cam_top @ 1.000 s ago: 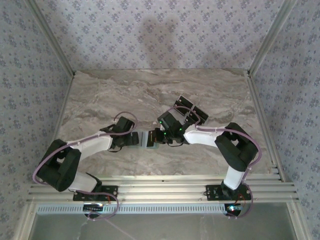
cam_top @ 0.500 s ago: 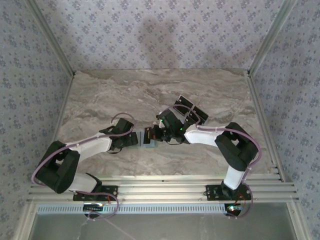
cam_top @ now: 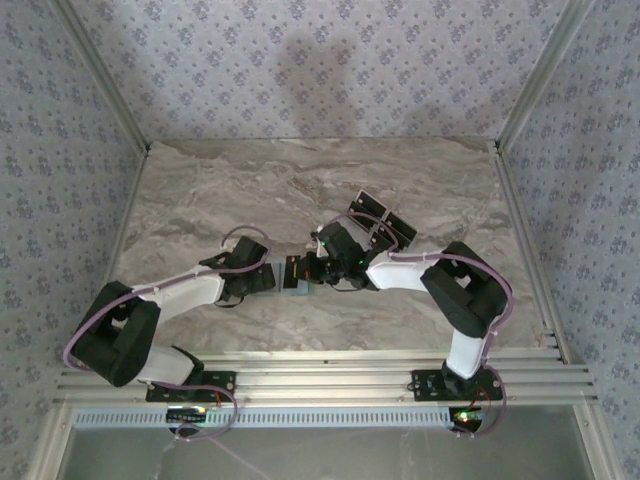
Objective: Put the credit cards into the card holder
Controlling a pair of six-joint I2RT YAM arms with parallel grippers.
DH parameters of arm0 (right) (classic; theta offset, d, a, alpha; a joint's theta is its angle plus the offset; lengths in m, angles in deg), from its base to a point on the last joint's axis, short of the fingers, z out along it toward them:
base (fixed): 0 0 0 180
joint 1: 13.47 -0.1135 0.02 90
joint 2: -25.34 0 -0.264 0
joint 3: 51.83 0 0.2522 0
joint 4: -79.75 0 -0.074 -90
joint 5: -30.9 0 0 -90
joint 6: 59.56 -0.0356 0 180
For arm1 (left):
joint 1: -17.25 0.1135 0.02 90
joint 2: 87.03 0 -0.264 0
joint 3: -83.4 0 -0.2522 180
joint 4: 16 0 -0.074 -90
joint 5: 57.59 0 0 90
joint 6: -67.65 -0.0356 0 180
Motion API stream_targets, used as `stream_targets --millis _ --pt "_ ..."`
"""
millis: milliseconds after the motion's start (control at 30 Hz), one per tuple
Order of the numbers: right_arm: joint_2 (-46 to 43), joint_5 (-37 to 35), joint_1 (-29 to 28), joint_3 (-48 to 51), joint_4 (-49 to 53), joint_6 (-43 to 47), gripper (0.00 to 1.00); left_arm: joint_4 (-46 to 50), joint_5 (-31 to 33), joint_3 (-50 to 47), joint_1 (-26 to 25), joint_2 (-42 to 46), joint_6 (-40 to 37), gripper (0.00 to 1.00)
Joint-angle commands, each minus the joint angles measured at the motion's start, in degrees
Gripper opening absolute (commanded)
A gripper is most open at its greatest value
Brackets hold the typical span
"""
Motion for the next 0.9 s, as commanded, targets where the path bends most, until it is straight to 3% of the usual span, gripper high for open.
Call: stream_targets --millis 0,867 --pt "0.97 0.23 -0.04 0.31 -2.11 0.50 0.00 6.21 3.01 -0.83 -0.05 -2.06 0.23 1.00" --pt "3.75 2.12 0.11 1.36 -6.80 -1.38 0.00 6.65 3.46 -0.82 -0.13 -1.95 0.64 1.00"
